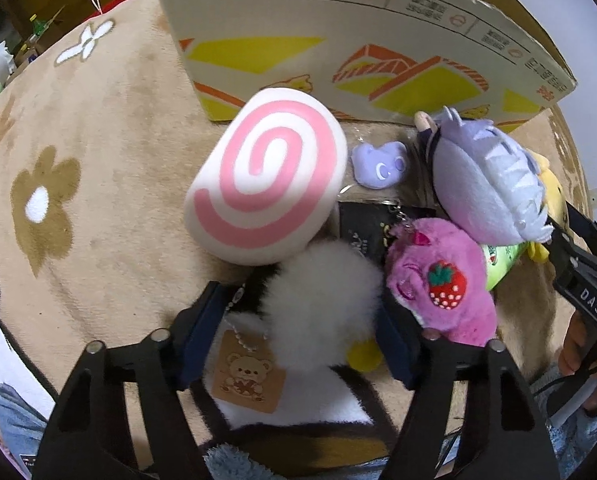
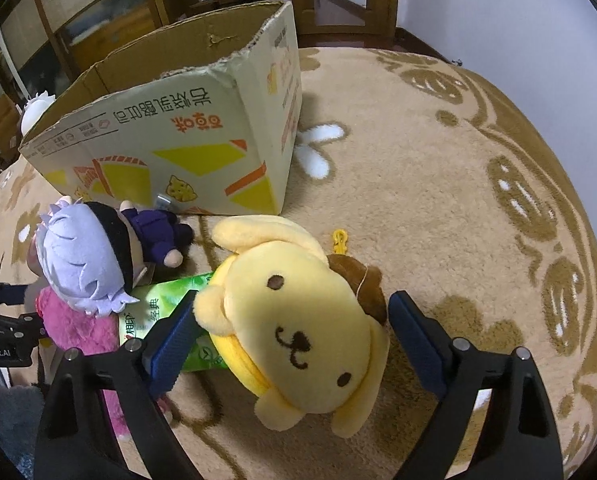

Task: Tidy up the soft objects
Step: 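Lower the left tool onto the white penguin plush while the right tool grasps the yellow dog plush, then lift the white penguin plush with the left tool while the right tool lifts the yellow dog plush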

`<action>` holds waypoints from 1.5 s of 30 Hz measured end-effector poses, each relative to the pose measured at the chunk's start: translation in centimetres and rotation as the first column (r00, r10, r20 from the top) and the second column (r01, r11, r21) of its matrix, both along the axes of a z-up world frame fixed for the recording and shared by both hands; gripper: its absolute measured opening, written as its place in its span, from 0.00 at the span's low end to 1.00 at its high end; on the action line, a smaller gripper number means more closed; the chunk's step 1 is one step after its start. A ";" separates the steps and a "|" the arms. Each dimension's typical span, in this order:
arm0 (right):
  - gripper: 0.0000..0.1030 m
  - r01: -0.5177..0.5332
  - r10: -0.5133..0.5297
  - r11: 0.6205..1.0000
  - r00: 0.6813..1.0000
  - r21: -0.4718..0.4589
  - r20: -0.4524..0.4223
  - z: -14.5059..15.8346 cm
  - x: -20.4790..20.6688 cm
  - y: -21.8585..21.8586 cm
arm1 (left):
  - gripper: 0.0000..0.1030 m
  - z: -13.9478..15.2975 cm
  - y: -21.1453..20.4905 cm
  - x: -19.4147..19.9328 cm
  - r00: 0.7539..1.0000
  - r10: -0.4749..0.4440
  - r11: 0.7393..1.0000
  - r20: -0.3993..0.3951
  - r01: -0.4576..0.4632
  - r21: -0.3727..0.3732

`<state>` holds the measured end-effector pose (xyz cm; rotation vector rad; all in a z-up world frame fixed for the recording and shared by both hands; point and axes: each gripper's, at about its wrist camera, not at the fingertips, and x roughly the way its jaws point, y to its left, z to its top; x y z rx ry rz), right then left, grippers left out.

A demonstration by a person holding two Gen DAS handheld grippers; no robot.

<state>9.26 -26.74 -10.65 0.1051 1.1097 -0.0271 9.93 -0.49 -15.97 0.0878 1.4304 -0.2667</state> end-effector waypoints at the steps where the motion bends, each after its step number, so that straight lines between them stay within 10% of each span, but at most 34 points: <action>1: 0.88 0.002 -0.002 1.000 1.000 0.001 0.001 0.0 0.1 -0.1 | 0.60 0.0 -0.1 0.0 1.000 -0.005 1.000 0.002 0.005 -0.003; 25: 0.76 -0.049 0.049 0.999 0.998 -0.008 0.046 1.5 -0.6 0.9 | 0.38 3.2 -3.4 -3.3 0.984 -0.061 0.998 0.169 0.056 0.037; 45: 0.76 -0.023 0.021 1.000 0.955 0.005 0.296 7.1 -3.0 0.9 | 0.30 10.5 0.2 -7.0 0.884 0.049 0.997 0.464 -0.019 -0.068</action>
